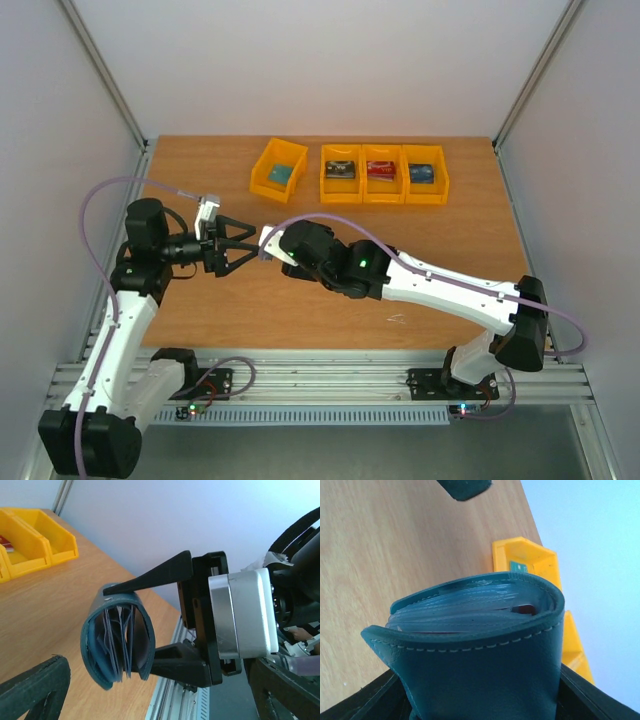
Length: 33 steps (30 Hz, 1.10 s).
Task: Take the credit cards out of the card holder
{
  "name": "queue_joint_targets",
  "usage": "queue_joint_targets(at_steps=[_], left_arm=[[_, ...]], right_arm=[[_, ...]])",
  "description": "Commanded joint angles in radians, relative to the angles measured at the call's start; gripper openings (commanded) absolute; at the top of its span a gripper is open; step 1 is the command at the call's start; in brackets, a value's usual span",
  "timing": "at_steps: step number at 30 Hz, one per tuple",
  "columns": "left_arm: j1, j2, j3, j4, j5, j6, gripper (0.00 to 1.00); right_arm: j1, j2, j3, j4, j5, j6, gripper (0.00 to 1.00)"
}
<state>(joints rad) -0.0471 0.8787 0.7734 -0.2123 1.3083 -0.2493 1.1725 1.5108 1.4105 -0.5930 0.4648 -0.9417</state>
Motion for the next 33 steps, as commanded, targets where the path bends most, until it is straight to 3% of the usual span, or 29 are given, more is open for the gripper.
queue_joint_targets(at_steps=[1,5,8,11,14,17,21,26,29,31,33], left_arm=[[-0.03,-0.006,0.012,-0.103,-0.011,0.122,0.99],[-0.043,-0.006,0.002,-0.071,-0.093,0.137,0.99],[-0.003,-0.008,-0.034,0.084,-0.203,-0.009,0.99],[0.013,-0.007,-0.078,0.323,-0.147,-0.171,0.99],[0.012,-0.004,-0.107,0.455,-0.068,-0.255,0.99],[0.002,-0.005,-0.08,0.399,-0.076,-0.25,0.99],[-0.043,-0.01,-0.03,0.221,-0.079,-0.046,0.97],[-0.052,-0.016,-0.044,0.217,-0.027,-0.04,0.99],[-0.059,-0.018,-0.046,0.217,-0.07,-0.037,0.99],[-0.066,-0.011,-0.034,0.154,-0.133,-0.013,0.97],[-0.071,-0.006,-0.029,0.139,-0.197,0.027,0.88]], right_arm=[[0.037,0.035,0.077,0.078,0.033,-0.066,0.57],[0.046,0.03,0.085,0.091,0.02,-0.048,0.57],[0.047,-0.009,0.072,0.111,-0.019,-0.011,0.57],[0.047,-0.032,0.063,0.115,-0.012,-0.006,0.57],[0.047,-0.042,0.05,0.123,0.0,-0.011,0.57],[0.047,-0.041,0.05,0.116,-0.005,-0.006,0.57],[0.047,-0.021,0.074,0.114,0.002,-0.015,0.57],[0.046,0.02,0.089,0.129,0.034,-0.041,0.57],[0.047,0.029,0.111,0.109,0.018,-0.028,0.57],[0.048,0.027,0.117,0.105,0.003,-0.026,0.57],[0.049,0.021,0.117,0.108,-0.003,-0.031,0.57]])
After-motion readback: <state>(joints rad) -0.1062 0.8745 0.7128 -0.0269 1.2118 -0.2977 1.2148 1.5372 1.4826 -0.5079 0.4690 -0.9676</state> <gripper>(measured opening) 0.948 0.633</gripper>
